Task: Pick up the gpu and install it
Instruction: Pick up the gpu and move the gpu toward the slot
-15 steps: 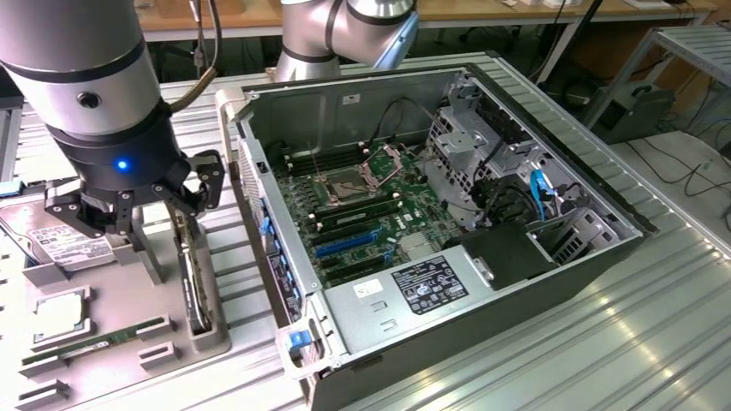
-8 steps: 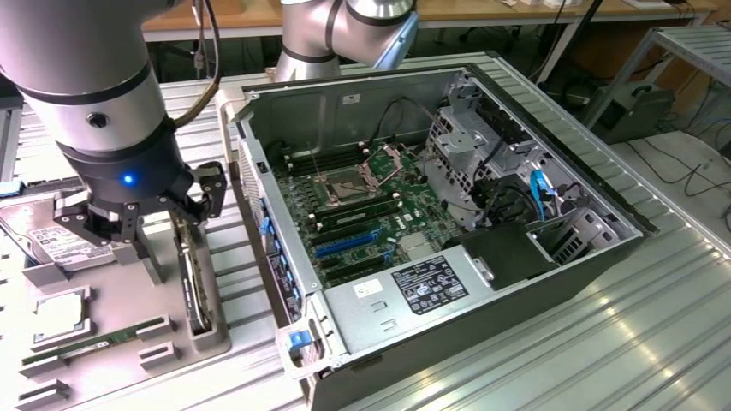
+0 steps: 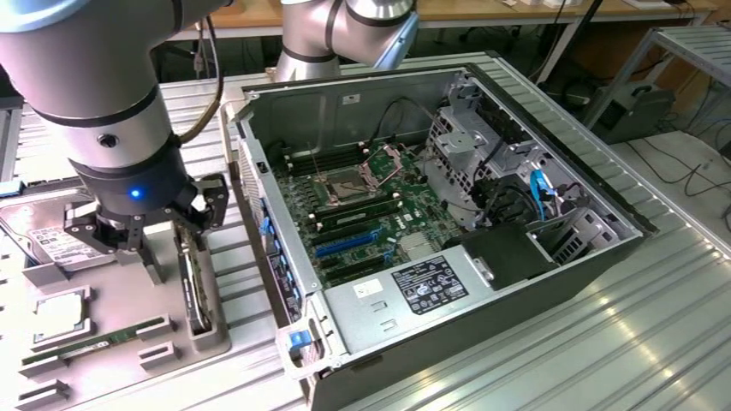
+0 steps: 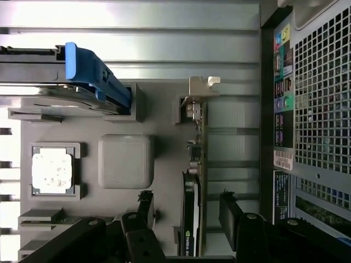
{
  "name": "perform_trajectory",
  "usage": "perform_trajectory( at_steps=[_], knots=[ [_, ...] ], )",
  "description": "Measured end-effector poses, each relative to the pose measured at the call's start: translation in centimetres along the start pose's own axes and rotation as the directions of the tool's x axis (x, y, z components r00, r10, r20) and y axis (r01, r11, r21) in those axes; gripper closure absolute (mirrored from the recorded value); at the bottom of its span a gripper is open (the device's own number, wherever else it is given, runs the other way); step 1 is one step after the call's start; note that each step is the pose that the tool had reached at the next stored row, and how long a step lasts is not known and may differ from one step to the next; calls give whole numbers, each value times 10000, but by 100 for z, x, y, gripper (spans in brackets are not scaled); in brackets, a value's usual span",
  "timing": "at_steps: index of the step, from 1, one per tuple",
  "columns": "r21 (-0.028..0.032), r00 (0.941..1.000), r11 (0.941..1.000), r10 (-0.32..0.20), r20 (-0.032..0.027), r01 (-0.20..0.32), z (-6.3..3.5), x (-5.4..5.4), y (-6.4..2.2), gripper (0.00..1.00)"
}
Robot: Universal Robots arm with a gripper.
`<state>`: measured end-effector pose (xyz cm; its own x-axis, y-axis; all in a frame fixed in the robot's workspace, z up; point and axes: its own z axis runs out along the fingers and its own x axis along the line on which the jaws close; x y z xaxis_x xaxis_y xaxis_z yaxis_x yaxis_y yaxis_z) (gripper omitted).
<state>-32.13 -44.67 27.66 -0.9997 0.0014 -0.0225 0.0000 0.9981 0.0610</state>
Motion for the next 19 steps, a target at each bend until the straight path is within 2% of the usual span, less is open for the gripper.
perform_trajectory(
  at_steps=[8,19],
  knots=[
    [6,9996,9996,295,18,-295,174,-26,-11,40],
    [7,9992,9992,404,26,-404,378,-34,-23,40]
  ],
)
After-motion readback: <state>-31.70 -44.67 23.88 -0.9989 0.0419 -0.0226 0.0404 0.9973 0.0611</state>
